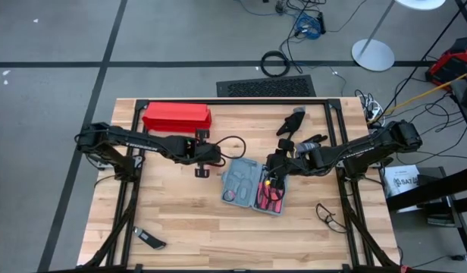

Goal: Prefit tool cases
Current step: Remove the orange measuring tape from the gray pre-fit tool case, then remove the black electrical tape from the gray pre-fit tool case

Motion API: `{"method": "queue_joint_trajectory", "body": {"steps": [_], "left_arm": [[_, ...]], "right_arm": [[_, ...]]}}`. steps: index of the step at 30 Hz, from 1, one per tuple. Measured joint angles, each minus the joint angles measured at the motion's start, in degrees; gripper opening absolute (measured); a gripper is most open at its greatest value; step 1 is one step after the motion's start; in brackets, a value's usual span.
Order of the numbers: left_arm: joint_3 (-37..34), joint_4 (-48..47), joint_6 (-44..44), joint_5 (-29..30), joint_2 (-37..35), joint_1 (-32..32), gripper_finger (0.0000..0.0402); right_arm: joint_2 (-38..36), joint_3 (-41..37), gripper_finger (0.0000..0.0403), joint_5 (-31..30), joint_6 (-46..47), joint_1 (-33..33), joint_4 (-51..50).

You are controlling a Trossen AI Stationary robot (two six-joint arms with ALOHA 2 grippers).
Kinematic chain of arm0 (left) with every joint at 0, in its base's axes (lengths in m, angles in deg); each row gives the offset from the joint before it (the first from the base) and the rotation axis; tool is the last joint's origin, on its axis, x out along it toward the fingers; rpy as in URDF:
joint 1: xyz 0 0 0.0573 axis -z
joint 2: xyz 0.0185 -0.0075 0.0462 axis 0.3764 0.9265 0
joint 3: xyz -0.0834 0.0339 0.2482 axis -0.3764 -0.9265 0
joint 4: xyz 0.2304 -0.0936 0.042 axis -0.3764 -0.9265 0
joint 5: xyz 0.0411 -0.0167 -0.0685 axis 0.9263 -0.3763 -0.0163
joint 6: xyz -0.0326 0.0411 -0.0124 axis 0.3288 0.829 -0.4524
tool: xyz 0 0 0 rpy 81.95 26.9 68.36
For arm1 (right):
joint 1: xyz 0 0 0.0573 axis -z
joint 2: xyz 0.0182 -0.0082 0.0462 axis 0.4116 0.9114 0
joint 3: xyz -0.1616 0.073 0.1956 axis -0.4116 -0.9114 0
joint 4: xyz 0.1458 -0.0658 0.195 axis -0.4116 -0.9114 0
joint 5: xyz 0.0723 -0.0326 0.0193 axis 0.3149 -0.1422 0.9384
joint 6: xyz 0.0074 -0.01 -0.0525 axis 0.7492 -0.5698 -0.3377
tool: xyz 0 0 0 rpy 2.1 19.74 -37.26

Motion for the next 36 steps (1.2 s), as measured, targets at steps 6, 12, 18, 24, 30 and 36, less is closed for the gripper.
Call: {"method": "queue_joint_trajectory", "body": {"steps": [6,12,18,24,30,36], "left_arm": [[0.0,-0.6,-0.6,3.7,0.0,0.0,0.0141],[0.0,-6.7,-0.9,16.0,0.0,0.0,0.0193],[0.0,-8.5,-3.8,15.8,-1.9,0.1,0.0203],[0.0,-0.7,-4.2,-3.4,-2.7,0.6,0.0203],[-2.9,8.8,-5.5,-12.3,-1.8,1.8,0.0203],[-6.6,15.5,-7.2,-12.5,-1.8,3.5,0.0203]], "right_arm": [[0.0,0.0,0.0185,0.0,0.1,0.0,0.0],[0.0,0.0,0.0185,0.0,0.2,0.0,0.0],[0.0,0.0,0.0185,3.4,0.2,0.0,0.8],[4.6,0.1,0.0185,21.5,-1.7,-0.2,17.0],[15.8,0.2,0.0185,22.4,-2.6,-0.2,32.5],[24.8,5.6,0.0185,22.2,-1.9,0.4,37.3]]}}
